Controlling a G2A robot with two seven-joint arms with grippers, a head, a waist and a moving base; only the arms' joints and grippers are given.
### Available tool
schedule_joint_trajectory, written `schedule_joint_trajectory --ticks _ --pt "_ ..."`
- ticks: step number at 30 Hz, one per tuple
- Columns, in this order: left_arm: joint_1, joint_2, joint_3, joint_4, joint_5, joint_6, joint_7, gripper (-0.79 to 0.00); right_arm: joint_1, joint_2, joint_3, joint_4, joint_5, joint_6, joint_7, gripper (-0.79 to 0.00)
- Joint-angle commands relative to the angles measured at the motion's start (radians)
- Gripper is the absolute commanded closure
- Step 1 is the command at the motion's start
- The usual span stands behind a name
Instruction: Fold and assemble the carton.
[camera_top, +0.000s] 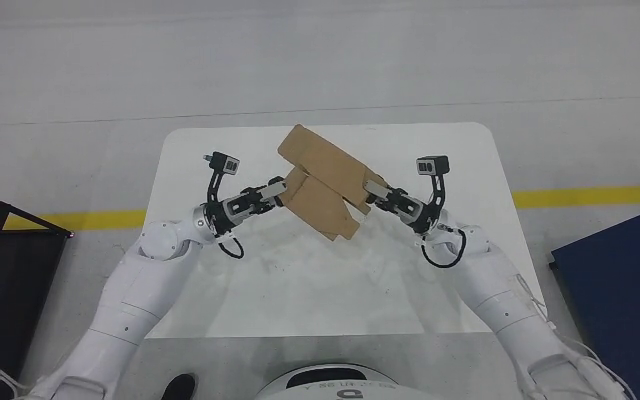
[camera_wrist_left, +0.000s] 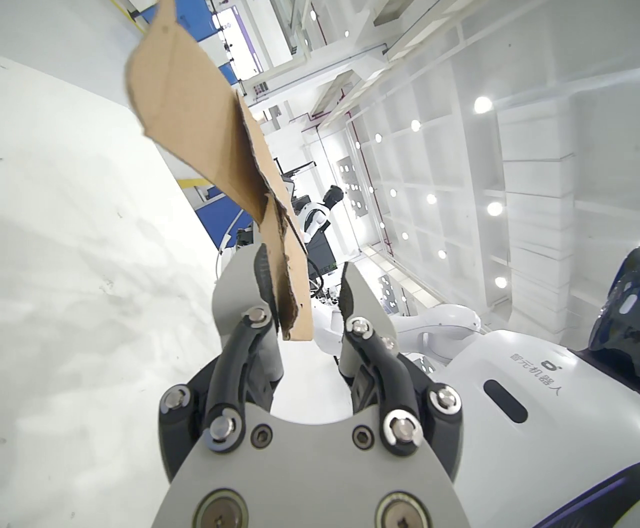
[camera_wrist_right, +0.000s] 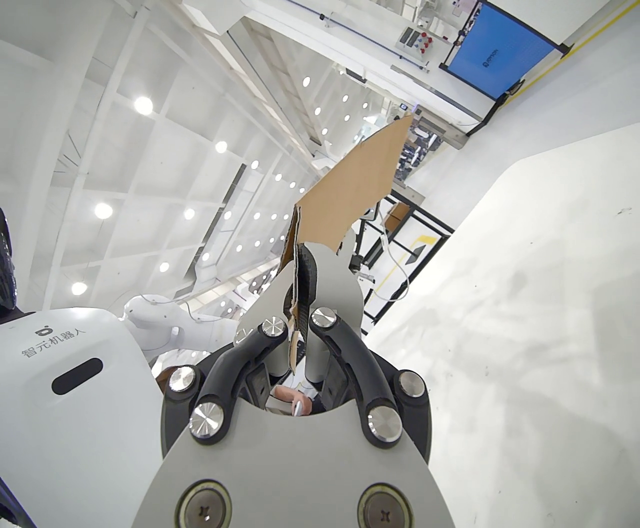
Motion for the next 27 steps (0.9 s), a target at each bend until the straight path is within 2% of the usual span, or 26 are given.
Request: schedule_joint_trajectory --ticks 1,5,8,9,10,11,14,18,24,27 --pt "0.000 0.000 -0.002 0.003 0.021 -0.002 0.005 -0.052 0.000 0.000 -0.002 -0.003 -0.003 -0.001 -0.001 0.000" --pt "0.002 -0.002 -0.001 -0.001 0.053 -0.006 0.005 0.000 -0.001 0.000 -0.011 -0.013 -0.019 0.004 0.004 0.000" --pt "-0.001 -0.003 -0.003 -0.002 0.071 -0.010 0.005 0.000 0.000 0.001 -0.017 -0.020 -0.036 0.006 0.006 0.000" --pt "-0.002 -0.003 -0.006 -0.002 0.076 -0.016 0.010 0.000 0.000 0.002 -0.018 -0.020 -0.039 0.005 0.005 -0.154" --pt "-0.003 -0.003 -0.011 -0.002 0.081 -0.024 0.018 0.000 0.000 0.002 -0.018 -0.019 -0.040 0.003 0.003 -0.653" --pt "-0.006 -0.002 -0.018 -0.001 0.098 -0.033 0.024 0.000 -0.001 0.003 -0.016 -0.018 -0.038 0.000 0.000 -0.785" --pt "-0.017 0.003 -0.050 -0.002 0.227 -0.078 0.063 0.000 -0.005 0.007 0.004 -0.003 -0.029 -0.011 -0.011 -0.785" --pt "-0.022 0.010 -0.088 -0.047 0.458 -0.153 0.133 0.000 -0.018 0.017 0.067 0.030 -0.028 -0.043 -0.070 -0.785" --pt "-0.011 0.017 -0.132 -0.156 0.900 -0.262 0.231 0.000 -0.057 0.022 0.138 0.003 -0.118 -0.101 -0.217 -0.785" --pt "0.012 0.015 -0.127 -0.195 0.993 -0.293 0.295 0.000 -0.064 0.017 0.128 -0.032 -0.178 -0.096 -0.261 -0.785"
